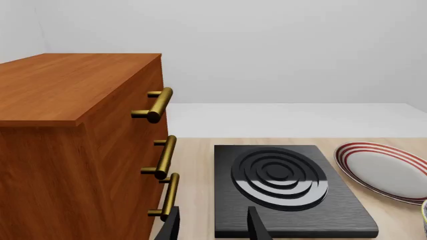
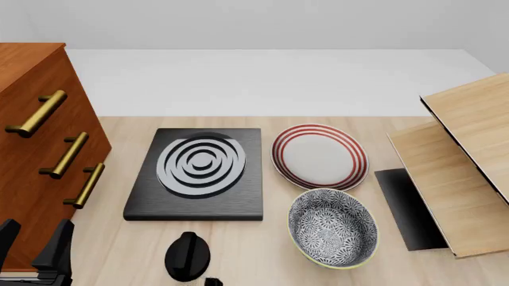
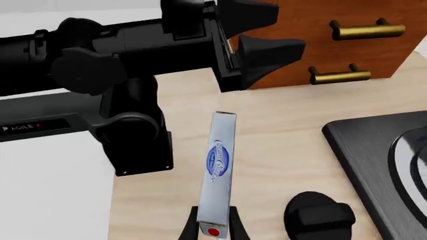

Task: Pick up the cream cheese and put it in the bowl.

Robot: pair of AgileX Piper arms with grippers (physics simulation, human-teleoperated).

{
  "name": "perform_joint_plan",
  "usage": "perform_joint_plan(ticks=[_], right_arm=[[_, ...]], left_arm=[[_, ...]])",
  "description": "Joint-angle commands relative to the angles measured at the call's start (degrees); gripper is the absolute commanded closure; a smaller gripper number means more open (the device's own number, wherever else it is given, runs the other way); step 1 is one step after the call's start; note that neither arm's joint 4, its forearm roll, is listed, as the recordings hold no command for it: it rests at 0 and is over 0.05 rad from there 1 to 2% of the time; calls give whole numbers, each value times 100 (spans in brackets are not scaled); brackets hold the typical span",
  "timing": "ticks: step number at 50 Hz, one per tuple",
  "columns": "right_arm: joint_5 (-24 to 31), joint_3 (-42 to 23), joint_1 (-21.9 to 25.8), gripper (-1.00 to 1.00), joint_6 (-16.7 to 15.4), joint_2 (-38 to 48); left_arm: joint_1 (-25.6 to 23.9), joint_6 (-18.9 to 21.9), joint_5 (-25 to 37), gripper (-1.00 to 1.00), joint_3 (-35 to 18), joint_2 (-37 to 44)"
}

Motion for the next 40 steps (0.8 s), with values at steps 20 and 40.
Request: perform_joint_plan(ticks=[20, 40], right_arm=[[667, 1352, -492, 100, -27, -1858], [2726, 2170, -1467, 100, -389, -4783]], left_arm=[[0, 0, 0, -100, 0, 0], [0, 0, 0, -100, 0, 0]])
